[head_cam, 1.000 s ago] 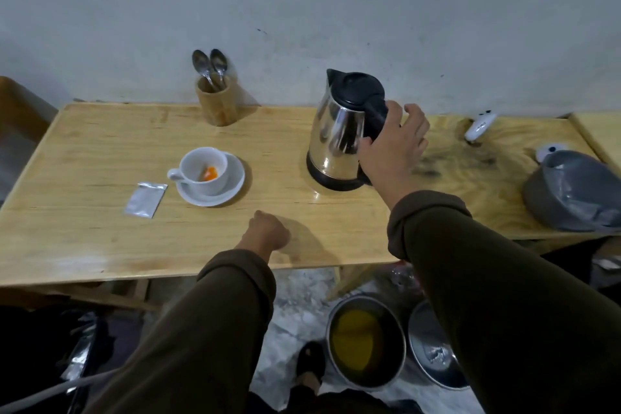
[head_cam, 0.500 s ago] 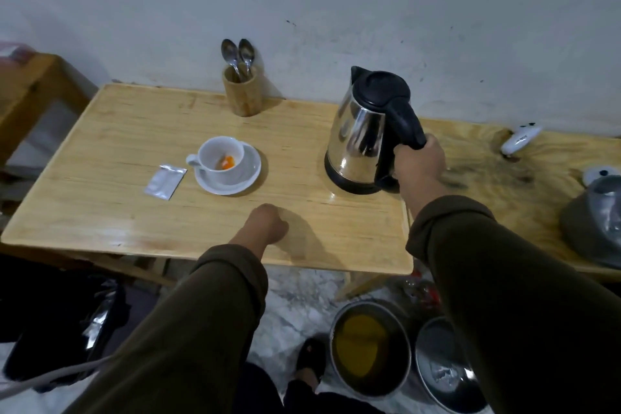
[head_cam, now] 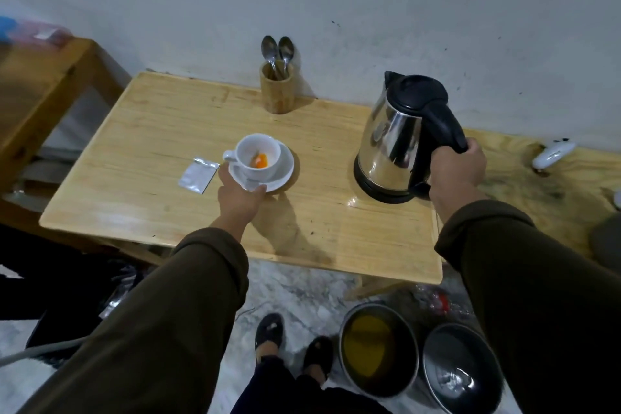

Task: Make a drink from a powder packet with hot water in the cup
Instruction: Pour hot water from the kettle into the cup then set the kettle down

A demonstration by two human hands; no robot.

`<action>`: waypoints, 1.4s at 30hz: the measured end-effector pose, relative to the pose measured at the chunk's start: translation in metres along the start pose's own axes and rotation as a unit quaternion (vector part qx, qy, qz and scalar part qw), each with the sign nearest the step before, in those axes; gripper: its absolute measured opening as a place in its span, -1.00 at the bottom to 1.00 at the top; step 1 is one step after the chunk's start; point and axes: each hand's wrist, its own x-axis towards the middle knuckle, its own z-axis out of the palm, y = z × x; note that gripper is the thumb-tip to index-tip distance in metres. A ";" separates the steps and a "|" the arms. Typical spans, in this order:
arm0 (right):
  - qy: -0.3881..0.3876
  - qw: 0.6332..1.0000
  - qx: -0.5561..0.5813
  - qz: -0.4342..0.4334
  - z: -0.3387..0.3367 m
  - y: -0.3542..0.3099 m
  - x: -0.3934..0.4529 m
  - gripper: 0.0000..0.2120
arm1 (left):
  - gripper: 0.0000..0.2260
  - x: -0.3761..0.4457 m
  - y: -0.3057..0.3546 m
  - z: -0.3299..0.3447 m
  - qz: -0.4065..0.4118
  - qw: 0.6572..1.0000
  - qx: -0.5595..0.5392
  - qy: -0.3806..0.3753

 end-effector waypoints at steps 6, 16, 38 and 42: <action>-0.008 1.000 -0.012 -0.016 -0.003 -0.013 -0.011 -0.68 | -0.16 0.012 0.008 0.004 -0.021 0.999 -0.017 -0.032; -0.050 0.985 -0.119 -0.114 0.010 -0.026 -0.034 -0.69 | -0.15 0.025 0.012 -0.002 -0.065 0.994 -0.060 -0.070; -0.157 0.875 -0.350 -0.296 0.048 -0.056 -0.048 -0.80 | -0.21 0.030 0.013 -0.004 -0.053 0.993 -0.078 -0.064; -0.162 0.861 -0.368 -0.313 0.055 -0.060 -0.048 -0.81 | -0.21 0.028 0.014 -0.005 -0.052 0.994 -0.075 -0.057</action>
